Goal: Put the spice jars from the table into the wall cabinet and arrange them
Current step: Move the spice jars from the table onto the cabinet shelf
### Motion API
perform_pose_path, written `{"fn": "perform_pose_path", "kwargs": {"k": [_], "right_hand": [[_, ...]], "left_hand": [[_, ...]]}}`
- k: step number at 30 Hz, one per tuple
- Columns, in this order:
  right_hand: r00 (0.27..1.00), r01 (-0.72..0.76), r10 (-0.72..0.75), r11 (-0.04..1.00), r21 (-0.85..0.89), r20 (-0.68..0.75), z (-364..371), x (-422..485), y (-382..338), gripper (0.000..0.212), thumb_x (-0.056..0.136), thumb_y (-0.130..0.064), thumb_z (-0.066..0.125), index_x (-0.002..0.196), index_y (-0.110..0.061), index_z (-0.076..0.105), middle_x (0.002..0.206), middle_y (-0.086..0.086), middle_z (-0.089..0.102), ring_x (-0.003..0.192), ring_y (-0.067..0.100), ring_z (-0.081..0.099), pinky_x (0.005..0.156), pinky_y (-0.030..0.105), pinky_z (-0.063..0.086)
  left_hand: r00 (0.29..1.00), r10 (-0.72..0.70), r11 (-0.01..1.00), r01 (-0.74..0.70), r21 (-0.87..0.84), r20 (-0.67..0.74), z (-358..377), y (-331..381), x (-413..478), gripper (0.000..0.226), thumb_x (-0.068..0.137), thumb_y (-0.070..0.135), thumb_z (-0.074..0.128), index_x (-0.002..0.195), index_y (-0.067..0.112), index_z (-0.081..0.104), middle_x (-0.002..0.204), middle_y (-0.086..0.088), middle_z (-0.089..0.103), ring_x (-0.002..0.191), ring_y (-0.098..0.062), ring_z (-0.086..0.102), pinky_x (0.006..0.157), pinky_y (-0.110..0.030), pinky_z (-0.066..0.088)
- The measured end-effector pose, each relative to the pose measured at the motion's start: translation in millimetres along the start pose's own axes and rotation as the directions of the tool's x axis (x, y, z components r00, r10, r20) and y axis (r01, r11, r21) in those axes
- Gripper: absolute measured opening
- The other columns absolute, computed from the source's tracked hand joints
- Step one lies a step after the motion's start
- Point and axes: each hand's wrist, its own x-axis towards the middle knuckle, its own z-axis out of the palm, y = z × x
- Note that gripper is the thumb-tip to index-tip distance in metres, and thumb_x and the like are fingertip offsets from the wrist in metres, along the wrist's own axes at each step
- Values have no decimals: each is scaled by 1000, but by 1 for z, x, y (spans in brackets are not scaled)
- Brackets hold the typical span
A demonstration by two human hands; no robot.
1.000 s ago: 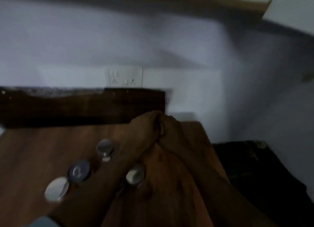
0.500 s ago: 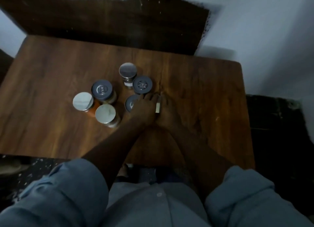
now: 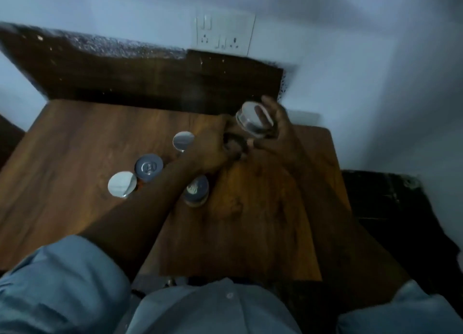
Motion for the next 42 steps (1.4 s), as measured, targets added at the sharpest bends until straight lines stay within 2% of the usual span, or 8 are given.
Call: {"fn": "perform_pose_path", "kwargs": {"k": [3, 6, 10, 13, 16, 25, 36, 42], "right_hand": [[953, 106, -24, 960, 258, -301, -23, 14, -61, 75, 83, 4, 77, 145, -3, 36, 140, 6, 50, 124, 15, 59, 102, 35, 53], [862, 235, -99, 947, 219, -498, -46, 36, -128, 54, 83, -30, 80, 129, -13, 55, 128, 0, 63, 110, 19, 69, 93, 46, 58], [711, 458, -359, 889, 12, -605, -83, 59, -217, 54, 79, -46, 80, 124, -26, 58, 121, -15, 65, 107, 2, 66, 85, 19, 57], [584, 548, -464, 830, -98, -666, -120, 84, -269, 53, 81, -46, 79, 126, -27, 57, 120, -14, 63, 105, -1, 64, 81, 12, 53], [534, 515, -496, 833, -202, -685, -157, 119, -297, 55, 84, -45, 76, 133, -26, 59, 125, -12, 58, 106, -1, 60, 84, 13, 51], [648, 170, -455, 868, -467, -610, -212, 201, -257, 42, 89, -37, 70, 123, -14, 63, 114, 0, 71, 100, 16, 65, 76, 20, 40], [540, 17, -501, 809, -587, -676, -217, 222, -246, 42, 91, -42, 68, 117, -9, 66, 108, 7, 73, 102, 23, 67, 77, 25, 43], [527, 137, -458, 877, -461, -715, -202, 195, -252, 37, 90, -20, 69, 125, -11, 63, 120, 3, 68, 108, 17, 64, 84, 22, 47]], "left_hand": [[969, 60, 998, -67, -22, -240, -38, 61, 34, 70, 71, 56, 84, 123, 36, 41, 106, 17, 61, 94, 10, 62, 73, -10, 52], [855, 173, 980, -199, -2, -490, -81, 131, 69, 83, 62, 72, 81, 123, 29, 45, 113, 15, 61, 90, 6, 64, 72, -14, 55], [666, 353, 926, -348, 144, -657, -138, 222, 111, 80, 67, 75, 75, 127, 31, 45, 110, 20, 60, 84, 10, 63, 64, -8, 47], [593, 491, 859, -449, 244, -638, -170, 274, 144, 79, 76, 68, 70, 139, 27, 45, 120, 12, 61, 93, -2, 66, 74, -25, 57], [624, 537, 836, -483, 260, -567, -192, 302, 181, 70, 85, 60, 65, 142, 26, 46, 126, 5, 65, 94, -6, 68, 81, -30, 58], [948, 271, 808, -130, 574, -167, -203, 285, 293, 77, 98, 45, 53, 159, 14, 18, 142, -20, 55, 122, -38, 57, 96, -42, 48], [949, 235, 700, -15, 714, -209, -191, 283, 308, 59, 98, 48, 36, 149, 19, 33, 132, -19, 60, 116, -41, 58, 92, -50, 45], [775, 471, 743, -91, 663, -422, -181, 276, 269, 36, 100, 39, 42, 118, 23, 68, 109, -8, 73, 98, -32, 66, 72, -34, 42]]}}
